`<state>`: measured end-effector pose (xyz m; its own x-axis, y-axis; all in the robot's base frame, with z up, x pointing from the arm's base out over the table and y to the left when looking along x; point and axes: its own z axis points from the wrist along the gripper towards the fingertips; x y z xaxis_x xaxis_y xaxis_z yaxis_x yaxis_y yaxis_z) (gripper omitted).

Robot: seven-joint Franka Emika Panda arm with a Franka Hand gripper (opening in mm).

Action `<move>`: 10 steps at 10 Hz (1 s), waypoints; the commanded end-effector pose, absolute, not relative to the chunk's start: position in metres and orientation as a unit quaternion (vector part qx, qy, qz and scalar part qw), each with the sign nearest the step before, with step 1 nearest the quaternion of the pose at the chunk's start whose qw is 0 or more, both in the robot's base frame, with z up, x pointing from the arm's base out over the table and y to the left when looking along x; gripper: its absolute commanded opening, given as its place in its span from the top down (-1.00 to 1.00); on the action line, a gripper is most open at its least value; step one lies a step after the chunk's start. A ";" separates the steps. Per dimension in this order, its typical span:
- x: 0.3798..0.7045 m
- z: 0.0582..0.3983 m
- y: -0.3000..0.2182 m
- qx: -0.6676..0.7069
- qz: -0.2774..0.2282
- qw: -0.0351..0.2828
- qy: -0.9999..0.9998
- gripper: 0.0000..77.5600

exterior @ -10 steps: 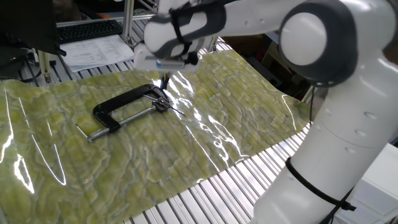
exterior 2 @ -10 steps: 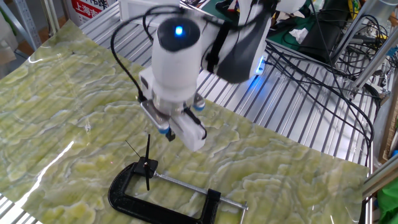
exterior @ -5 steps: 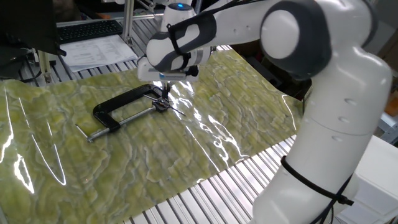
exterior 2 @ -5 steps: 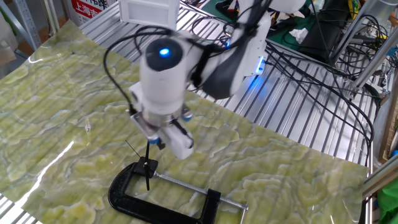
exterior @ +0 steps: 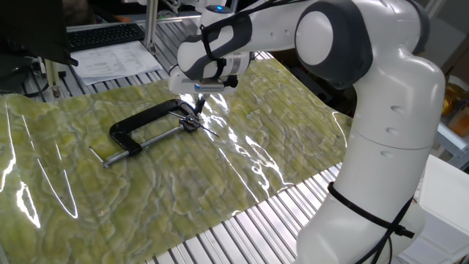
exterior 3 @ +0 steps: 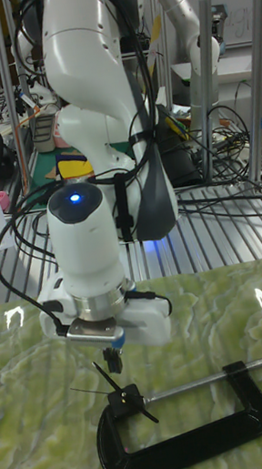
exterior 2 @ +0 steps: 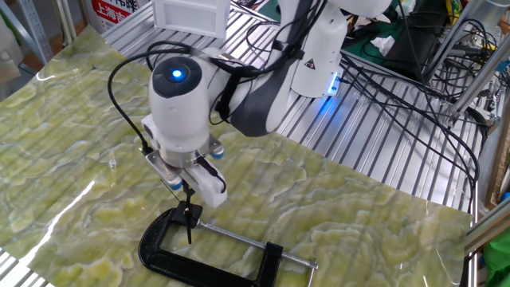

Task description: Turn the hands of a clock

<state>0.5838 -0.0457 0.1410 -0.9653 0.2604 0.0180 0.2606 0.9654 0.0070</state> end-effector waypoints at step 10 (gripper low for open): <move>0.583 0.141 -0.058 -0.210 -0.004 0.027 -0.977 1.00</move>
